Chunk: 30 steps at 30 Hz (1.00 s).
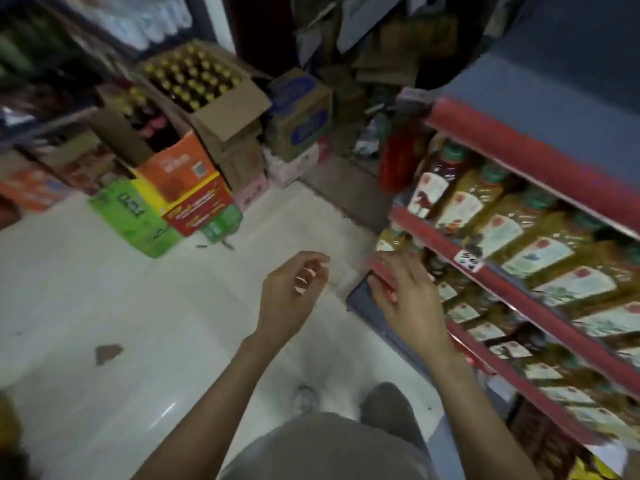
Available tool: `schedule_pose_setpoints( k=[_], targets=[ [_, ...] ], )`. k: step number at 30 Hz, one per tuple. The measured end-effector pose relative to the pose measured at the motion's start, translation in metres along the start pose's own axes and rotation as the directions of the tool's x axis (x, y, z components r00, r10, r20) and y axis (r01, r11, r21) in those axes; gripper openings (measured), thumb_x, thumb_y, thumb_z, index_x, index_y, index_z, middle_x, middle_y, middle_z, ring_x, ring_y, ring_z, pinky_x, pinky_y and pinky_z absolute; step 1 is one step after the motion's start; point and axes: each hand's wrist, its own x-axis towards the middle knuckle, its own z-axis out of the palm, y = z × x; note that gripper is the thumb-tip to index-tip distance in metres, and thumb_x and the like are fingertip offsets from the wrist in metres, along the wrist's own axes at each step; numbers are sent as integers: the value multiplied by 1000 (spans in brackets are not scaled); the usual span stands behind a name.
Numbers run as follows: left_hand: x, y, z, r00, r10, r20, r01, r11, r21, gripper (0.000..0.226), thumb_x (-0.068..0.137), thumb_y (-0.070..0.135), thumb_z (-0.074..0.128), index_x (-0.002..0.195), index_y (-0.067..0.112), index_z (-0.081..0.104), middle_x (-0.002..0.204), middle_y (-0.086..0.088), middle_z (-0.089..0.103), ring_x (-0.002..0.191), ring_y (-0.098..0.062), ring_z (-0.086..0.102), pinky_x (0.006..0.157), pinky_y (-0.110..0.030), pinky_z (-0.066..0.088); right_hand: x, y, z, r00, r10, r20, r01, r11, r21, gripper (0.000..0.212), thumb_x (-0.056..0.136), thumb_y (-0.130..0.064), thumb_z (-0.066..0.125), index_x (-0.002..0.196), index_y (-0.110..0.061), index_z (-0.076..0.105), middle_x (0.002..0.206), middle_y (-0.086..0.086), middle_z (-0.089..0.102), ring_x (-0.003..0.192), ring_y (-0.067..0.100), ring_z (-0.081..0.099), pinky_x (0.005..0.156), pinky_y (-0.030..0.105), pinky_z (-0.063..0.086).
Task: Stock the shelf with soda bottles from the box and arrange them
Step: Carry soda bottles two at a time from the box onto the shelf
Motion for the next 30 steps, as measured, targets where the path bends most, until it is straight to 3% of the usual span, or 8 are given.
schedule_pose_setpoints(
  k=[4,8,13,16,23,28,30],
  targets=[
    [8,-78,-70,964,-258,-62,263,962,79,18,88,18,64,93,35,64,81,15,68,75,2,62,66,-18,48,36,-29,80,990,-6,142,-5,997,77,22,87,-16,55,104,-12,68,99,4,68,89,23,62,77,33,50],
    [40,-132,-128,892,-429,-142,442,893,85,17,89,20,63,99,33,64,93,13,69,84,5,61,76,-16,47,93,-46,156,952,-38,303,12,996,87,25,83,-10,63,107,-12,67,101,3,69,90,25,64,77,35,52],
    [106,-203,-189,846,-501,-181,532,815,229,24,91,22,60,115,22,62,105,10,66,100,-9,60,80,-22,42,189,-59,244,843,2,538,-29,999,42,35,93,-20,57,129,-17,55,120,3,62,108,23,56,83,33,45],
    [161,-233,-227,806,-516,-291,577,794,190,23,91,18,59,114,20,62,108,8,67,102,-13,62,83,-27,46,265,-74,288,796,-49,604,-5,996,87,37,95,-23,55,132,-17,52,125,3,58,114,23,53,87,35,45],
    [307,-270,-331,719,-485,-498,548,836,-22,20,88,10,61,108,15,62,99,8,65,93,-12,62,88,-36,51,447,-138,384,805,-138,578,-4,971,238,33,92,-18,60,124,-13,55,124,4,60,115,21,53,81,26,38],
    [400,-327,-394,707,-482,-518,539,841,-47,29,89,12,62,117,15,59,107,5,65,101,-11,58,85,-27,45,549,-177,465,891,-105,441,-72,927,368,29,92,-13,60,121,-13,60,117,3,65,107,17,60,90,39,51],
    [439,-359,-416,712,-484,-508,535,843,-54,33,88,11,63,120,14,56,107,5,63,100,-12,58,84,-27,45,582,-188,501,908,-81,411,-92,919,384,28,92,-10,59,120,-12,60,116,1,65,105,11,60,91,38,52]
  ],
)
